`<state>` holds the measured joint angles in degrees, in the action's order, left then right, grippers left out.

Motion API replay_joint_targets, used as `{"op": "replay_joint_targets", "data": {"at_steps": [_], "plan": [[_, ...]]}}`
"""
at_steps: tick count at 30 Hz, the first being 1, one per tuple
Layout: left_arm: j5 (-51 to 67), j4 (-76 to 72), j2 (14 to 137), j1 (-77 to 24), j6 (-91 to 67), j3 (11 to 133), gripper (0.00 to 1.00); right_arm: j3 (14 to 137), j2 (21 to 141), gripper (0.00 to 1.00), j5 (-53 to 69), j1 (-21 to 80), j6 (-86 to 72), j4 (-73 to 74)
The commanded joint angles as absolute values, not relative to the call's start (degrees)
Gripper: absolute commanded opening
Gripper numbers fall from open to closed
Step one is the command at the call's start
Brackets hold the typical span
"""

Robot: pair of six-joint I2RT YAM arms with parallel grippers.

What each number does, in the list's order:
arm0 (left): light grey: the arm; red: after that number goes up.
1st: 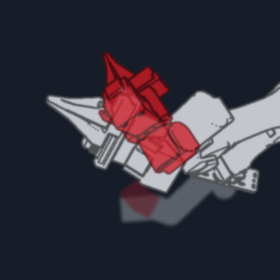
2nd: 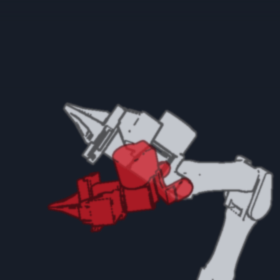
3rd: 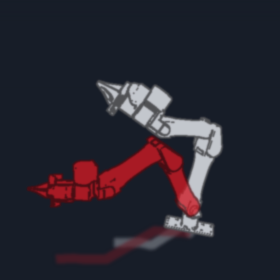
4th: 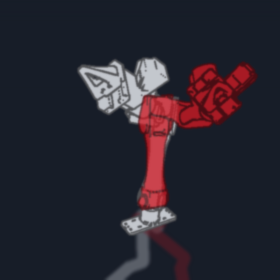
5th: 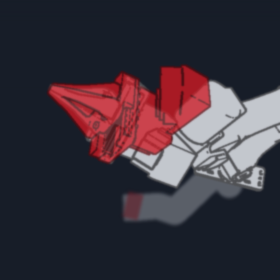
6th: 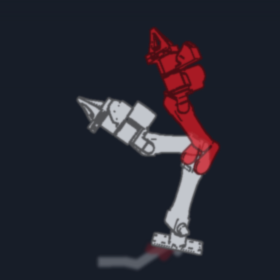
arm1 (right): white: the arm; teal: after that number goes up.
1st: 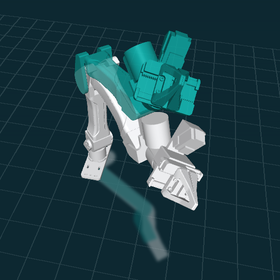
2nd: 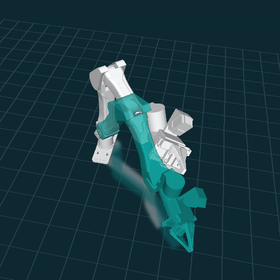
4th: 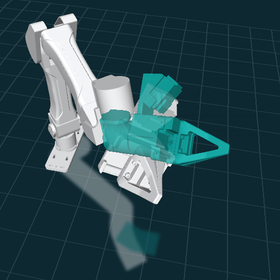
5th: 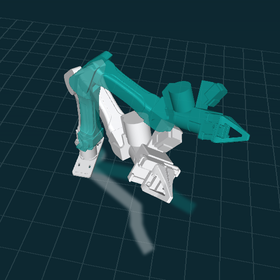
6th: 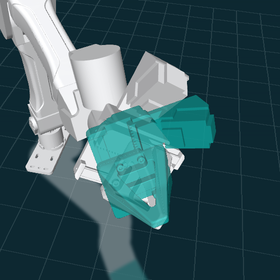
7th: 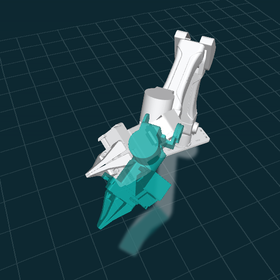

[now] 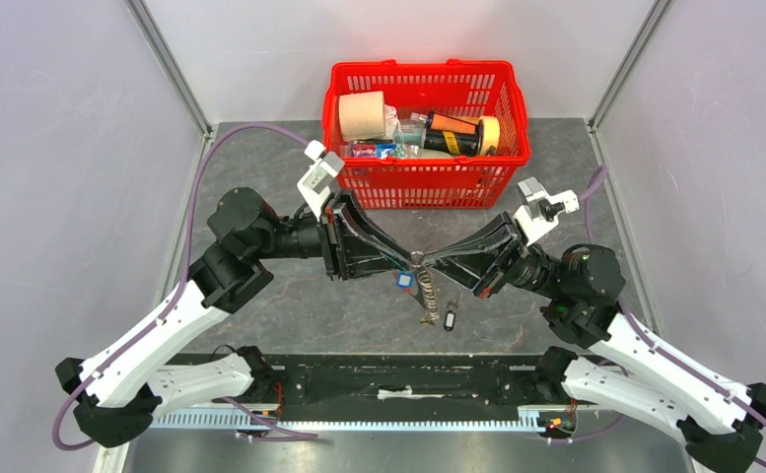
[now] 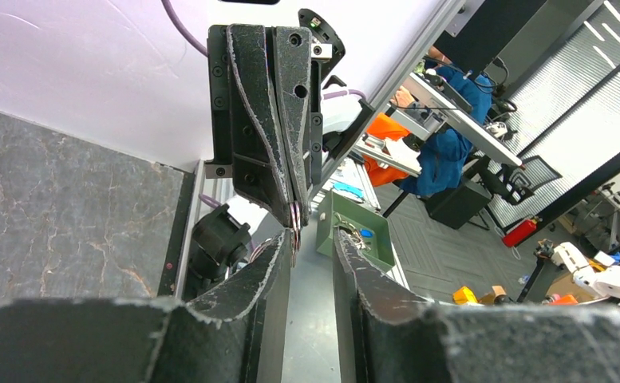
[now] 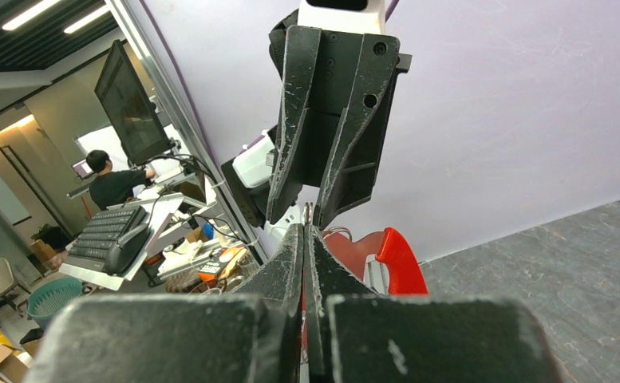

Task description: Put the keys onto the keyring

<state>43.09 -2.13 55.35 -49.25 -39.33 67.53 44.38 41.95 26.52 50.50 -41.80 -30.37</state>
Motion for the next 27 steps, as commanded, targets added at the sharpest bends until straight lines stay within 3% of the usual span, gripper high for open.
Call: {"op": "replay_joint_targets", "data": {"at_steps": [1,4,15,19,27], "plan": [[43.77,-4.83,54.88,-49.21,-41.13,68.75,0.31,44.93,41.76,0.00,25.05,50.91,-41.27,-34.23],[44.11,-4.88,54.79,-49.17,-40.97,68.58,0.26,45.16,42.11,0.00,24.97,50.98,-41.31,-34.37],[44.03,-4.18,54.92,-49.22,-40.08,68.48,0.25,46.49,43.94,0.00,25.79,51.65,-40.45,-32.95],[43.88,-2.90,54.87,-49.22,-39.26,68.63,0.03,46.67,43.86,0.00,25.79,51.94,-40.21,-32.78],[43.33,-2.20,53.58,-49.15,-37.13,67.20,0.02,48.62,43.99,0.00,27.57,52.29,-39.28,-30.19]]}}
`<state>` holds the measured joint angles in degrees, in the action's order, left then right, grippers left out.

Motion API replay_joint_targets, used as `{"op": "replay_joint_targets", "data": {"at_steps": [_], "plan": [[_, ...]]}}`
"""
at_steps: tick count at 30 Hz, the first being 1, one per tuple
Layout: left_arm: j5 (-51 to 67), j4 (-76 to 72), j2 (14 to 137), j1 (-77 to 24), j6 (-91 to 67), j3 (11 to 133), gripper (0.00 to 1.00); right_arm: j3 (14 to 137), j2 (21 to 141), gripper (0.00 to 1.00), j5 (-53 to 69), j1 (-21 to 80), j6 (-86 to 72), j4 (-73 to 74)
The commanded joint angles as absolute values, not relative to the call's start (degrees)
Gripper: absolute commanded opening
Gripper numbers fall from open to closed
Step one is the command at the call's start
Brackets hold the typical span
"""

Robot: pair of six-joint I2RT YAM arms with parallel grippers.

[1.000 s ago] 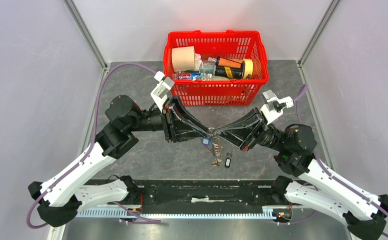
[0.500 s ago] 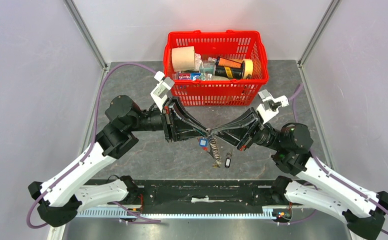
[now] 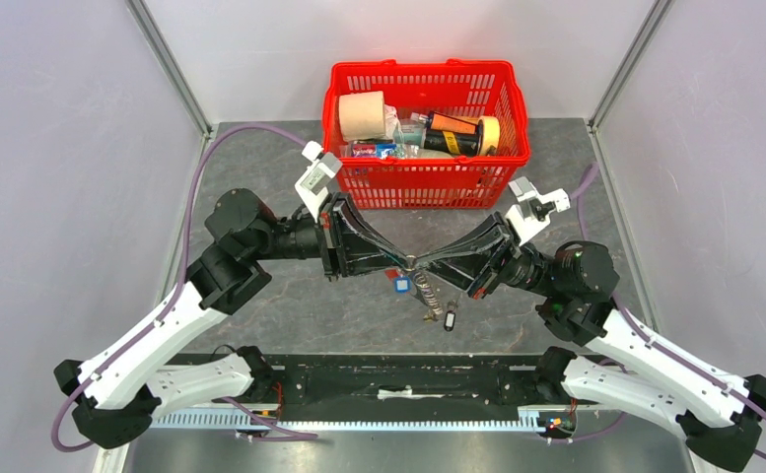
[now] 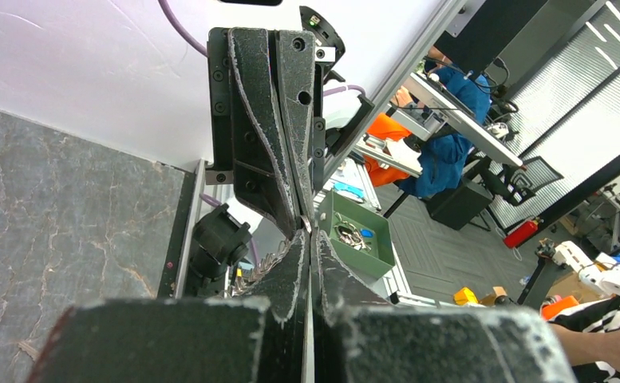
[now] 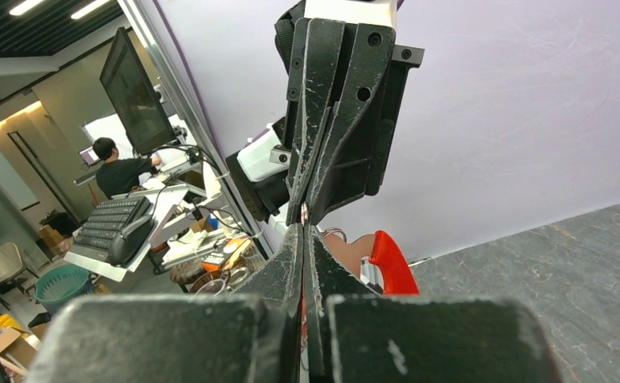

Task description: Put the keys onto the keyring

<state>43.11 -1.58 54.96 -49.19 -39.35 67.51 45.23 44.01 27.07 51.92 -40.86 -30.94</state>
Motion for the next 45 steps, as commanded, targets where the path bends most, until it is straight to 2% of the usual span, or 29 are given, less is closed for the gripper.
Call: {"op": "replay_joint_targets", "data": {"at_steps": [1,3,6,8,11,13,19,29,36,45], "plan": [[43.05,-2.20,53.21,-49.22,-36.82,66.92,0.02,49.10,43.86,0.00,27.79,52.38,-38.91,-29.23],[42.93,-2.58,52.51,-49.17,-36.15,66.33,0.02,50.04,43.31,0.03,28.42,52.32,-37.71,-26.48],[43.56,-4.45,51.64,-49.21,-36.00,65.04,0.02,51.10,42.55,0.15,28.89,52.33,-36.28,-22.68],[44.29,-5.92,51.11,-49.17,-36.04,64.16,0.02,51.45,41.96,0.27,29.11,52.29,-35.73,-21.25],[45.25,-8.21,50.62,-49.21,-36.21,62.88,0.02,52.22,41.41,0.37,29.18,52.30,-34.63,-18.91],[45.99,-9.73,50.24,-49.22,-36.21,62.29,0.02,52.75,41.23,0.41,29.35,52.34,-34.02,-17.49],[47.27,-16.48,49.25,-49.22,-37.47,59.21,0.02,55.39,41.77,0.45,29.61,52.38,-31.36,-11.01],[47.00,-28.31,46.94,-49.22,-37.54,52.52,0.02,58.17,42.54,0.45,31.45,52.30,-26.57,-2.95],[48.17,-24.77,45.42,-49.28,-31.49,52.24,0.02,59.56,40.79,0.45,30.24,52.32,-23.25,5.84],[49.57,-11.72,43.31,-49.24,-11.90,54.30,0.02,63.28,41.22,0.45,27.81,52.35,-19.33,18.60]]}}
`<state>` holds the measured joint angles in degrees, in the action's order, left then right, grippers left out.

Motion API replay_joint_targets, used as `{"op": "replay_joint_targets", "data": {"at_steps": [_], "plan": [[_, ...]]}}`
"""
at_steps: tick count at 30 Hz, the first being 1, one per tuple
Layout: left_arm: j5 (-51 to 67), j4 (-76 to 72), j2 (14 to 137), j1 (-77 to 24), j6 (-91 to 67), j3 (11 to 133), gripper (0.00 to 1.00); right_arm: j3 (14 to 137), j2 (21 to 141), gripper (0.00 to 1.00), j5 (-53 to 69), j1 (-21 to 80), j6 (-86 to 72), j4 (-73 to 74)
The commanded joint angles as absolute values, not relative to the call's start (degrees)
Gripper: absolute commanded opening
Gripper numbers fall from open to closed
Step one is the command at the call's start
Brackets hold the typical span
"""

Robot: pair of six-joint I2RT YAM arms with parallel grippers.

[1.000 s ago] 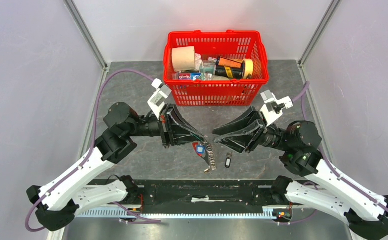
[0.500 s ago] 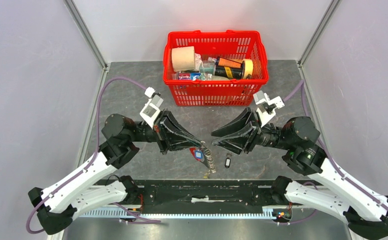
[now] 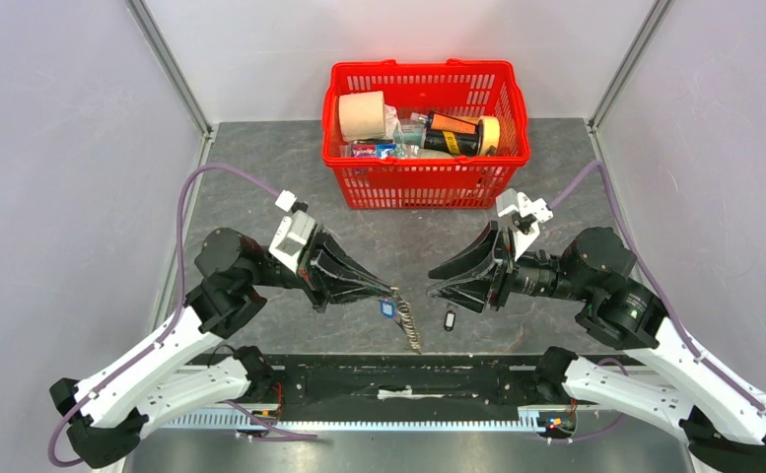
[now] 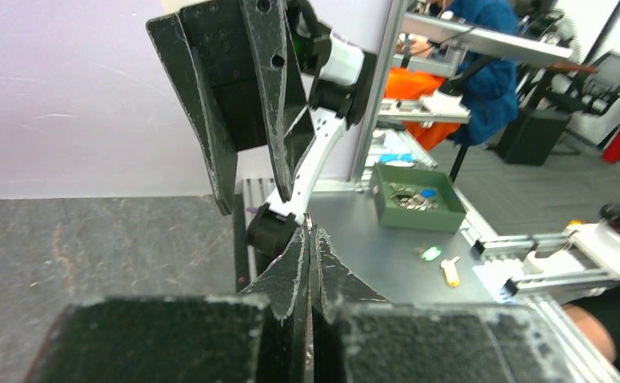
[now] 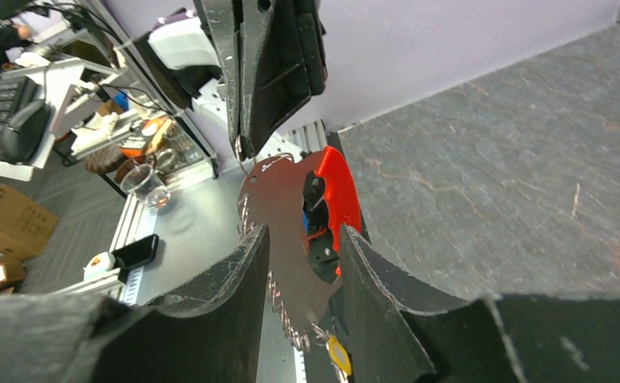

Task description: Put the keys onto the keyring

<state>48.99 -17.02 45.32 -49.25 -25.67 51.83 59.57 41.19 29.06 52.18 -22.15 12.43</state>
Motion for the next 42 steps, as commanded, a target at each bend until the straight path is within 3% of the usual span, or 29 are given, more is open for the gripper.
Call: {"op": "replay_joint_targets", "data": {"at_steps": [1,8,26,42], "plan": [[48.28,-10.95,42.26,-49.30,-9.36,53.43,0.02,63.57,41.37,0.45,27.86,52.30,-19.11,19.61],[41.81,-10.90,37.00,-49.25,4.75,47.57,0.02,65.74,42.20,0.45,27.93,52.34,-18.18,23.48],[38.67,-14.69,33.75,-49.31,16.35,41.26,0.02,65.97,45.54,0.47,24.02,52.32,-17.84,27.00],[39.91,-18.59,32.82,-49.31,13.00,38.74,0.02,66.74,53.47,0.56,-7.23,52.29,-25.85,44.42]]}}
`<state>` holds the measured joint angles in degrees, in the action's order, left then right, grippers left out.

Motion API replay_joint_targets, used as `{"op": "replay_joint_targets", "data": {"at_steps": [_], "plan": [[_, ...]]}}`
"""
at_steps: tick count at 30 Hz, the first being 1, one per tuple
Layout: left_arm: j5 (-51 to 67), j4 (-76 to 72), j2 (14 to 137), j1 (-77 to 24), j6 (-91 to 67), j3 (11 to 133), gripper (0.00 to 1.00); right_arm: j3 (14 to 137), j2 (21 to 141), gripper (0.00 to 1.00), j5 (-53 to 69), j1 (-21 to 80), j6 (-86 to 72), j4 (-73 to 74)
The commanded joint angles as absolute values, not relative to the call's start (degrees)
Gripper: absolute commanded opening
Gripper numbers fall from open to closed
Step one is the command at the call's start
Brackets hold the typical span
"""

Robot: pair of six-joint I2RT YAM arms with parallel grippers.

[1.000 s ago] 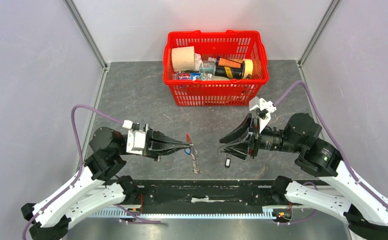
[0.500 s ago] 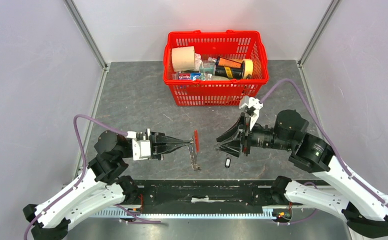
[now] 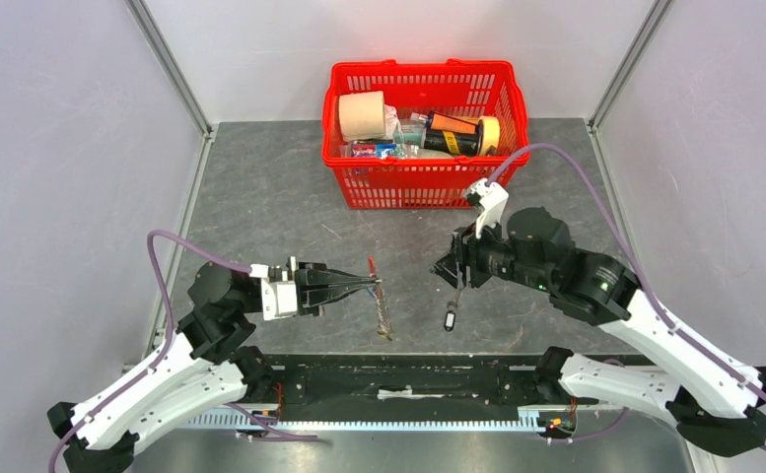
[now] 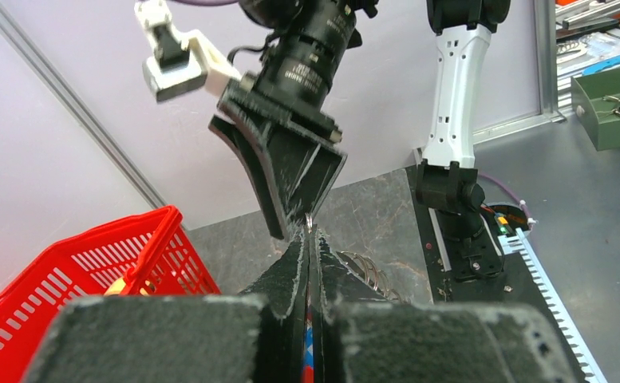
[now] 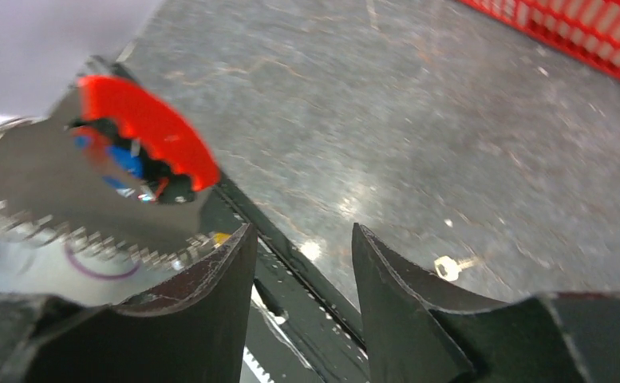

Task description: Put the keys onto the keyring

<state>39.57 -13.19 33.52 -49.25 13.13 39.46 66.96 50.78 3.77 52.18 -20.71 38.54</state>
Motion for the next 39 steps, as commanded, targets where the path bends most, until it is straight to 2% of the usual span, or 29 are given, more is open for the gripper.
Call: {"op": "replay_joint_targets", "data": {"at_steps": [1,11,22,32,39], "plan": [[39.95,-19.08,32.83,-49.26,12.69,38.62,0.02,65.70,54.09,0.56,-8.40,52.29,-27.11,44.91],[39.99,-25.79,32.79,-49.31,7.47,35.43,0.02,51.85,57.67,0.58,-19.35,52.12,-44.10,44.67],[40.20,-26.46,32.25,-49.31,6.19,35.25,0.02,38.99,57.40,0.47,-22.00,51.94,-59.40,38.07],[41.03,-27.67,32.48,-49.31,4.87,35.18,0.02,33.91,59.69,0.45,-21.94,51.20,-65.13,32.09],[41.30,-28.28,32.26,-49.53,4.30,34.90,0.02,31.32,62.93,0.38,-20.18,49.20,-66.76,26.51]]}}
